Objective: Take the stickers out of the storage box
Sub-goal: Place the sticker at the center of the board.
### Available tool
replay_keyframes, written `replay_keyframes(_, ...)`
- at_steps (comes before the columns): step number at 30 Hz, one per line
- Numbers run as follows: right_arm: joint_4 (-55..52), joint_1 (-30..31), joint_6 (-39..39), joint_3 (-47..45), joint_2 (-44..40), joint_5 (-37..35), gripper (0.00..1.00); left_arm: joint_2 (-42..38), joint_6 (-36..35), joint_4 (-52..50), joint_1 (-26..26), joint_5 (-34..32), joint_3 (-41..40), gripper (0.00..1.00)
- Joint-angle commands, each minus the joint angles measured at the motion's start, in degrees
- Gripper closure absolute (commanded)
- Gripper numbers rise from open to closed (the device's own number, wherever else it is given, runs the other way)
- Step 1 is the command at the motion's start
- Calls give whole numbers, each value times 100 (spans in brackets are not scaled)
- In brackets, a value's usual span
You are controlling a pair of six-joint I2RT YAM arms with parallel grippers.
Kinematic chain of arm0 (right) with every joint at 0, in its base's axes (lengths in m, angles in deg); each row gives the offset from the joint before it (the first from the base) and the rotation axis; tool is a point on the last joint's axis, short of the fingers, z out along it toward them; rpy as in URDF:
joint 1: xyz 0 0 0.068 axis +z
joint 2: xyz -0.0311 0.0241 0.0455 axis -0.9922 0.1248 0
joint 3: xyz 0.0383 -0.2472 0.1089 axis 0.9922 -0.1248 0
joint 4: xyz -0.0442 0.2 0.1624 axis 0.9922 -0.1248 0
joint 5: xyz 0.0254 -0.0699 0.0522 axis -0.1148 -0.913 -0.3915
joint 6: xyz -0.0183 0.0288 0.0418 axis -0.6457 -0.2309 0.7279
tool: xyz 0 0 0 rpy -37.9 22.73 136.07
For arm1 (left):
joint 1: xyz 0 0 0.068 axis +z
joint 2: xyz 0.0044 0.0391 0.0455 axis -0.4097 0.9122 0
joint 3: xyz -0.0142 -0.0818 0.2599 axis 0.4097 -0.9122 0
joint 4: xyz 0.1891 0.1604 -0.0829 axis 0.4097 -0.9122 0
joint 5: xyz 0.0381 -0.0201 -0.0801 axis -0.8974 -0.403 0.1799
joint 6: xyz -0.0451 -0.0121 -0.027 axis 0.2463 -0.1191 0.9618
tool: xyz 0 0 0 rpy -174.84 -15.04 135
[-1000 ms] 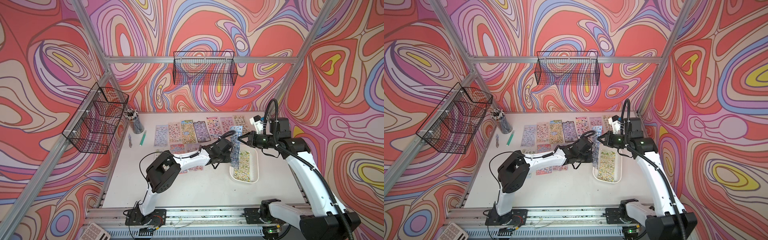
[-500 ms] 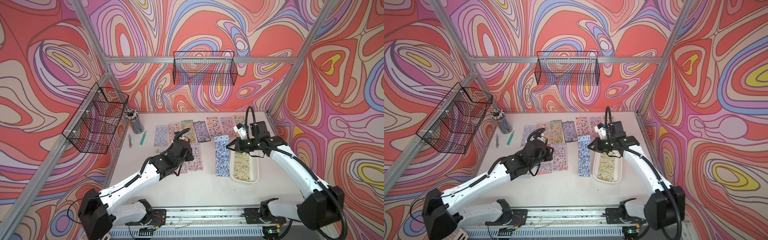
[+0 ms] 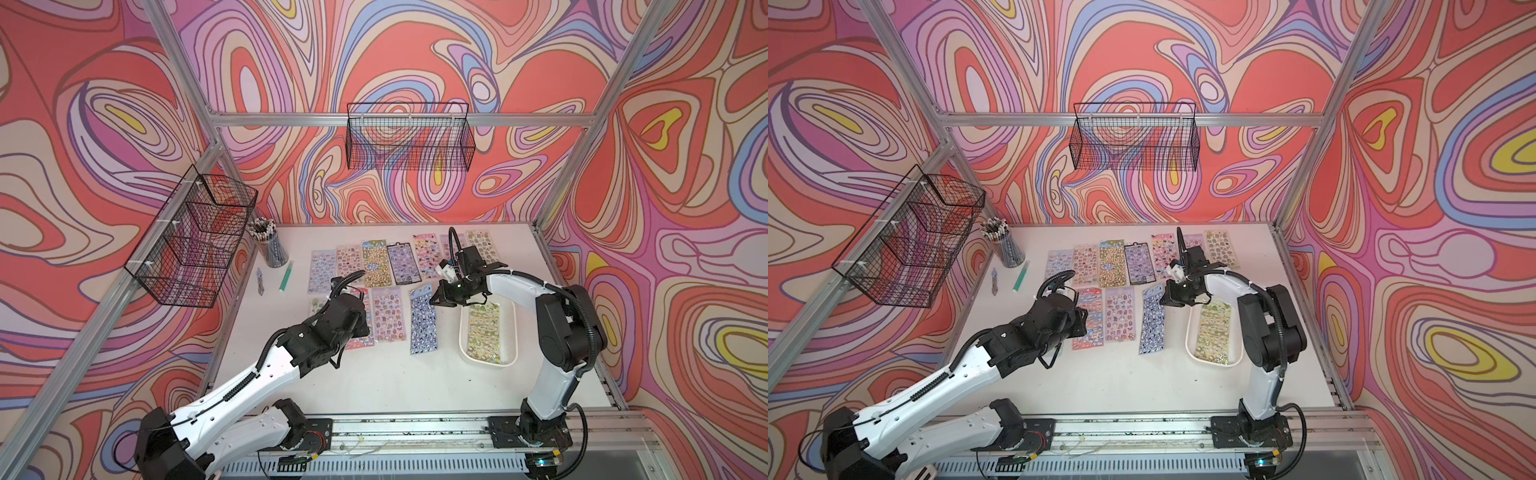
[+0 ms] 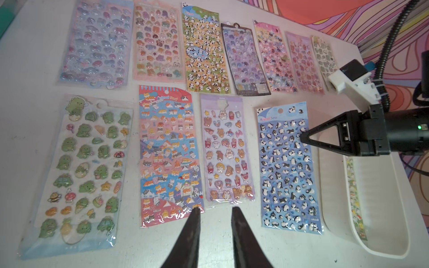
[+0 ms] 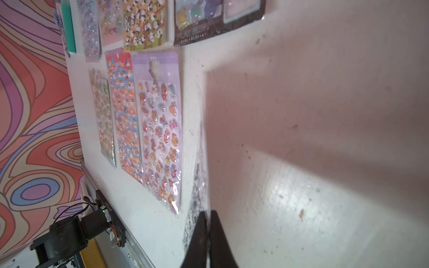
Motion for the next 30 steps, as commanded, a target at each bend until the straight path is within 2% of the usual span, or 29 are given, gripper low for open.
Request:
replay_keyframes(1, 76, 23, -234, 225, 225, -172, 100, 61, 27, -69, 20, 31, -32, 73)
replay_keyframes(4, -89, 23, -387, 421, 423, -321, 97, 175, 17, -9, 18, 125, -7, 73)
replay_keyframes(8, -60, 23, -398, 462, 439, -495, 72, 412, -30, 104, 18, 304, 85, 74)
replay_keyframes(12, -123, 23, -319, 573, 104, -710, 54, 792, -119, 308, -57, 574, 279, 71)
replay_keyframes(14, -390, 23, -313, 752, -161, -991, 48, 1074, -165, 482, -242, 579, 453, 67)
replay_keyframes(18, -1092, 2, -156, 962, -1107, -2026, 39, 2000, -223, 980, -662, 743, 982, 58)
replay_keyframes(20, -1482, -84, 16, 913, -1543, -2609, 38, 2548, -180, 1347, -737, 1035, 1269, 54)
replay_keyframes(24, -2319, -668, 129, 430, -2271, -3398, 37, 3684, -180, 1761, -933, 1560, 2066, 50)
replay_keyframes(27, -2513, -801, 211, -209, -2791, -3845, 37, 4465, -150, 1880, -1059, 1929, 2683, 47)
replay_keyframes(30, -2418, -806, 425, -780, -3151, -3999, 36, 5019, -80, 1991, -1184, 2165, 3106, 45)
